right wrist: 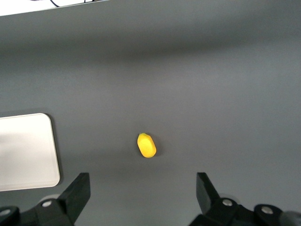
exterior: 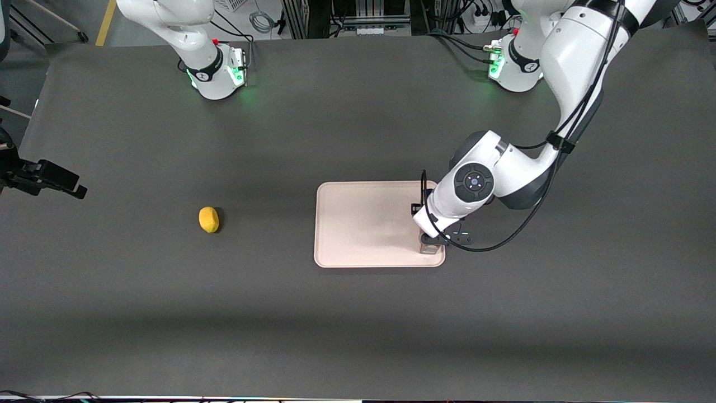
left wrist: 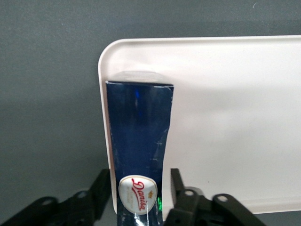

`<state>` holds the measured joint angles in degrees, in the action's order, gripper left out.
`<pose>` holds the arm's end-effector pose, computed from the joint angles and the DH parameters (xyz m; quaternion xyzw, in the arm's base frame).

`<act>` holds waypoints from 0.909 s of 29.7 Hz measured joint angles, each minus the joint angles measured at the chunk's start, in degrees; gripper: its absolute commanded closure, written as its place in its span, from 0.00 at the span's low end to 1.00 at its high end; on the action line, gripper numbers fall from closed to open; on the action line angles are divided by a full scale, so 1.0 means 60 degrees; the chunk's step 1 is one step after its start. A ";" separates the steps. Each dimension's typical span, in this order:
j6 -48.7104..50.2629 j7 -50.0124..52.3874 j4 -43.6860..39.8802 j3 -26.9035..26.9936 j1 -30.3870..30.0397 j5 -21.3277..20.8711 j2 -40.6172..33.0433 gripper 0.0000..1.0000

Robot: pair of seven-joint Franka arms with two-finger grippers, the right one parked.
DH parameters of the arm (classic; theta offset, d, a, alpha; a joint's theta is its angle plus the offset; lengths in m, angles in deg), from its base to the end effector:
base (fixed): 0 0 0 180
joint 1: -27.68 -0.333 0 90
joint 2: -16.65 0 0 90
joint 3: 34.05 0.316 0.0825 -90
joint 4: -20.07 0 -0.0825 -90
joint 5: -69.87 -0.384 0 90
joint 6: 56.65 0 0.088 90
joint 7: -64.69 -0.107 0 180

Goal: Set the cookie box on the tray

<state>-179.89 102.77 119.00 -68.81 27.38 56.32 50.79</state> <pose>0.5695 -0.3306 0.2836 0.9974 -0.0006 -0.0618 0.0384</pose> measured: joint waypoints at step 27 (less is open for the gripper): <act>0.6788 -0.2206 -0.3257 0.0052 -0.2161 0.0882 -0.3409 0.00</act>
<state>-139.16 89.53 99.45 -68.49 14.41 61.61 30.34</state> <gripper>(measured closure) 0.000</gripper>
